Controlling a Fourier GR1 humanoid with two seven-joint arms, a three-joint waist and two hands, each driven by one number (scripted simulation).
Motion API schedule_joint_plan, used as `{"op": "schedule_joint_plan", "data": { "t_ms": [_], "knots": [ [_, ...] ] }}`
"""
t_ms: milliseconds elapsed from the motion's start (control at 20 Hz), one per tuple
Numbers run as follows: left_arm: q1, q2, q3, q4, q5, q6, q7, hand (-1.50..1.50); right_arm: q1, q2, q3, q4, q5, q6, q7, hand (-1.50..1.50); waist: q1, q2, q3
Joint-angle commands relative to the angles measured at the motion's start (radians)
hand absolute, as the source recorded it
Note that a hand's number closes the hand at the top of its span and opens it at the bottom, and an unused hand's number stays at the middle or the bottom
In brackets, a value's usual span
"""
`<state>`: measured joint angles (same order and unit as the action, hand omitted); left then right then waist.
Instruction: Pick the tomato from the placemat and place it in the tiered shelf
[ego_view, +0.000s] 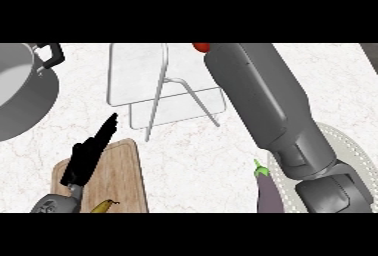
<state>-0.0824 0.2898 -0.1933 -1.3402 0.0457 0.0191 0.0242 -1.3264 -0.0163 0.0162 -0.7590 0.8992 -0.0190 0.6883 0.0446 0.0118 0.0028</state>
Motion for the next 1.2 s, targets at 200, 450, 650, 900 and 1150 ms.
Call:
{"op": "schedule_joint_plan", "data": {
  "t_ms": [200,450,650,900,1150],
  "knots": [
    [-0.029,-0.022,-0.022,0.015,-0.01,-0.011,0.006,0.0,0.046,0.016,-0.238,0.034,-0.421,-0.213,-0.086,-1.5,0.044,0.015,-0.002],
    [-0.035,-0.029,-0.022,0.021,-0.017,0.0,0.043,0.0,0.035,0.016,-0.224,0.064,-0.613,-0.381,-0.23,-1.5,0.04,0.006,-0.003],
    [0.031,-0.031,-0.016,0.019,-0.023,0.011,-0.014,0.0,-0.011,0.016,-0.26,0.049,-0.601,-0.526,-0.313,-1.5,0.011,-0.002,-0.003],
    [0.071,0.013,0.021,0.004,-0.002,-0.015,-0.028,0.0,0.038,0.0,-0.3,0.019,-0.535,-0.718,-0.356,-1.5,-0.023,-0.01,-0.003],
    [0.096,-0.016,0.028,0.021,-0.007,0.015,-0.04,0.0,0.177,-0.107,-0.311,-0.12,-0.508,-0.737,-0.258,-1.5,-0.08,-0.025,-0.003]
  ]
}}
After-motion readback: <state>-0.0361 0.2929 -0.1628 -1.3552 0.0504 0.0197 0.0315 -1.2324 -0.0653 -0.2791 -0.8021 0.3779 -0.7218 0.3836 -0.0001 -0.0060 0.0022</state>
